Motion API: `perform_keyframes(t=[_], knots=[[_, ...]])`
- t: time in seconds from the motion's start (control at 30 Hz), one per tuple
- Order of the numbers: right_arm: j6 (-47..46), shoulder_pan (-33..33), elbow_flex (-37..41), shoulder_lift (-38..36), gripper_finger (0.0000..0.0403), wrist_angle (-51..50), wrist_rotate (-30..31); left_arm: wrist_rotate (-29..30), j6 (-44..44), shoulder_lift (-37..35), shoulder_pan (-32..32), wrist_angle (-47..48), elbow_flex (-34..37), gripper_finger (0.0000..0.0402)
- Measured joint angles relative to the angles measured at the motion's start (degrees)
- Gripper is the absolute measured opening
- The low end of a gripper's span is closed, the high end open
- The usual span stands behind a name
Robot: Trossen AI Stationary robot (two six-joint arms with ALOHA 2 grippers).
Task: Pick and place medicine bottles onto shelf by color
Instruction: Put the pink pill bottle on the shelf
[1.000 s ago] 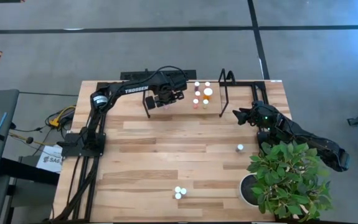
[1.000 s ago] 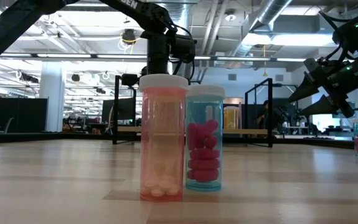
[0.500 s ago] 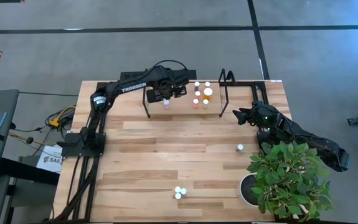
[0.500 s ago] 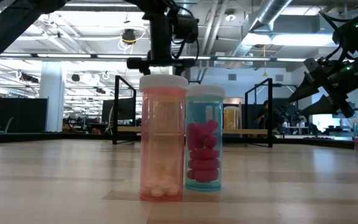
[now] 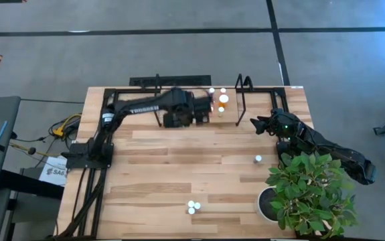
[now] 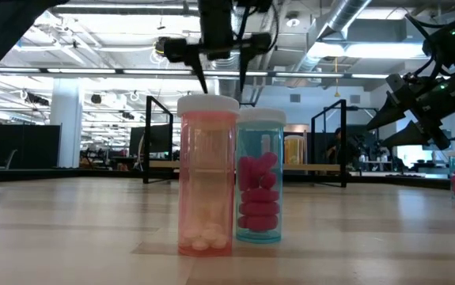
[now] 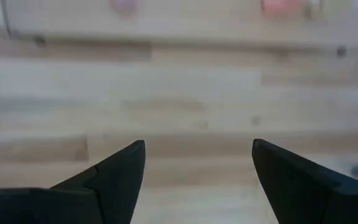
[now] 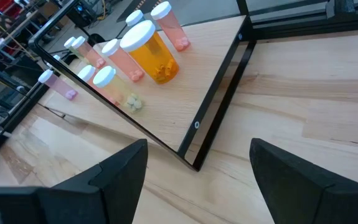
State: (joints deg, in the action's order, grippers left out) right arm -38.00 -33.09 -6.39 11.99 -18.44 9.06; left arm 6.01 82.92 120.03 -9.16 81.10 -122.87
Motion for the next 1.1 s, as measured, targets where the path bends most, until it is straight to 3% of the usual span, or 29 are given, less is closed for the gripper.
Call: perform_keyframes(t=[0.17, 0.37, 0.7, 1.1], knots=[[0.0, 0.0, 0.0, 0.0, 0.0305, 0.0, 0.0, 3.02, 4.79, 0.0, 7.91, 0.02, 0.03, 0.0281], [0.0, 0.01, 0.0, 0.01, 0.0305, 0.0, 0.0, 3.87, 3.45, 0.04, 14.02, -0.06, 0.31, 0.0281], [0.0, 0.0, 0.0, 0.0, 0.0305, 0.0, 0.0, -4.25, 2.04, 0.24, 27.21, -4.64, 9.13, 0.0281], [0.0, 0.0, 0.0, 0.0, 0.0305, -0.02, 0.0, 2.22, 2.33, 0.13, 40.23, -14.15, 11.78, 0.0281]])
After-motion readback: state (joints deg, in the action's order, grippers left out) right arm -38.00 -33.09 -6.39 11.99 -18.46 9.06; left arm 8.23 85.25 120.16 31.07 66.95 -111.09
